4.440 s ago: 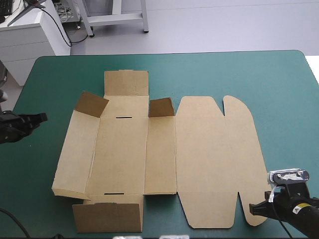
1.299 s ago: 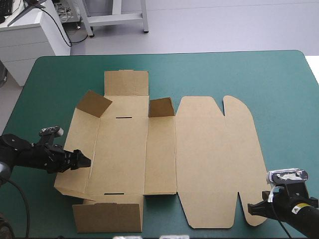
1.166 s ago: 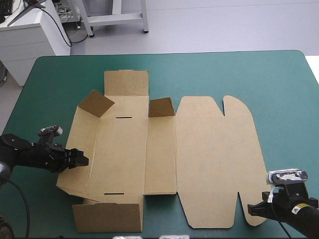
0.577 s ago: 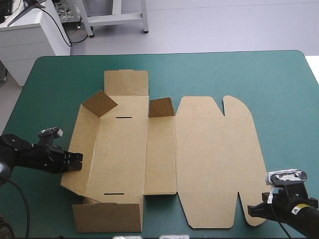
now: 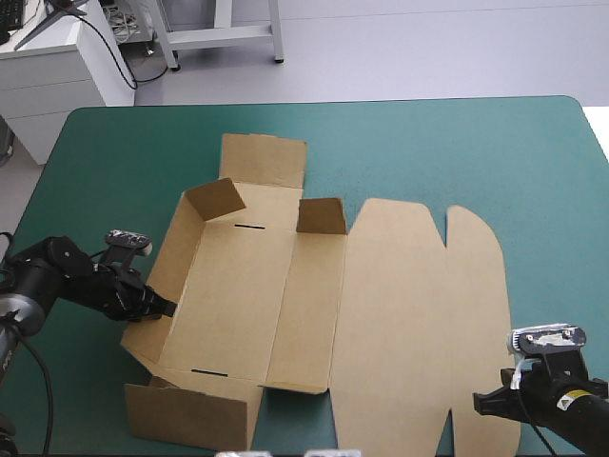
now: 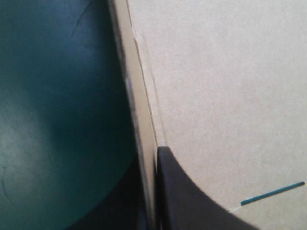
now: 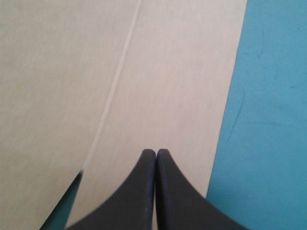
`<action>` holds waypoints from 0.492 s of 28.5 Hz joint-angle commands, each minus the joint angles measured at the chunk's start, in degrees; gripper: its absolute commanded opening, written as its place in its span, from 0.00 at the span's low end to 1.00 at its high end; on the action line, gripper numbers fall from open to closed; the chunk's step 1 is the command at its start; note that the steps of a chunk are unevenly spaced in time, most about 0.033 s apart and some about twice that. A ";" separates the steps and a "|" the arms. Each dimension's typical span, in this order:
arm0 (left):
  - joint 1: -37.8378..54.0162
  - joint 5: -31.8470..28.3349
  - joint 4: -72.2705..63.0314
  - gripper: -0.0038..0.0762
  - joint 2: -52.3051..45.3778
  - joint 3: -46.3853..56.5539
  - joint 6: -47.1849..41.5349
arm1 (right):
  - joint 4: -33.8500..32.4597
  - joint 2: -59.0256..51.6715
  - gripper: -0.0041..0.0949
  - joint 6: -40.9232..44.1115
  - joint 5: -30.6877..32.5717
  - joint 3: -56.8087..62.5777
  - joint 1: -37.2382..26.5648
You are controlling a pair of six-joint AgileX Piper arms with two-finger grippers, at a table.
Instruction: Fold the box
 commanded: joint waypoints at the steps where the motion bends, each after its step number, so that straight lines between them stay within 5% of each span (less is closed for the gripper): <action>1: -5.70 -2.38 4.68 0.04 -1.18 -5.10 -1.36 | 0.44 0.45 0.02 -0.49 -1.22 -1.54 -0.41; 14: -31.78 -10.75 38.83 0.04 0.25 -24.90 -7.38 | 0.54 0.45 0.02 -0.49 -0.34 -1.54 -0.41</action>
